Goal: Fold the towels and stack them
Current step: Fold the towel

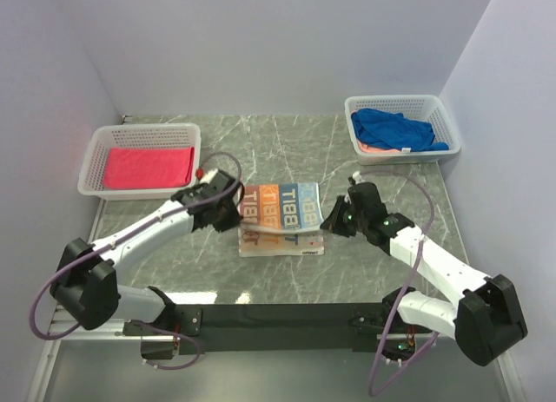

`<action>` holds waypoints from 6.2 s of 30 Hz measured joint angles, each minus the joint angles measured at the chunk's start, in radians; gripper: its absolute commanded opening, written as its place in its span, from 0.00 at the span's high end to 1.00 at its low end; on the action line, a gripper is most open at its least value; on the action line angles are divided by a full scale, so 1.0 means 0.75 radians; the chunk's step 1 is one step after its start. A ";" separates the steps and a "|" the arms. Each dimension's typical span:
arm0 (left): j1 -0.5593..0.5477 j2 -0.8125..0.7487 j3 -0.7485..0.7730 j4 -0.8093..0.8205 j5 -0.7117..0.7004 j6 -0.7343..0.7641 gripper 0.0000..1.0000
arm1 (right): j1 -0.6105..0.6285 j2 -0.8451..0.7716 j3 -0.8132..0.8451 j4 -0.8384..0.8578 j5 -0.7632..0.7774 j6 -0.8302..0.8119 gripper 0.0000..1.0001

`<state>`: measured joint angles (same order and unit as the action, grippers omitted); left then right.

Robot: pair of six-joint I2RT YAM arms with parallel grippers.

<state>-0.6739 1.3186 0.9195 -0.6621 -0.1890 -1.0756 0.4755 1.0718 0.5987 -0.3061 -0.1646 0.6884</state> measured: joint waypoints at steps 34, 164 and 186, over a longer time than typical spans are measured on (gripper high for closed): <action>0.535 0.656 0.837 0.259 0.301 0.500 0.99 | -0.249 0.738 0.858 0.286 -0.109 -0.185 1.00; 0.024 0.060 -0.386 0.384 0.185 0.146 0.85 | 0.175 1.402 1.017 0.521 -0.658 -0.263 0.49; 0.017 0.075 -0.375 0.377 0.189 0.151 0.83 | -0.043 1.636 1.230 0.690 -0.603 0.085 0.48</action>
<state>-0.6613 1.3746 0.6380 -0.3790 -0.0475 -0.9627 0.4435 2.2986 1.5215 0.2115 -0.6167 0.7525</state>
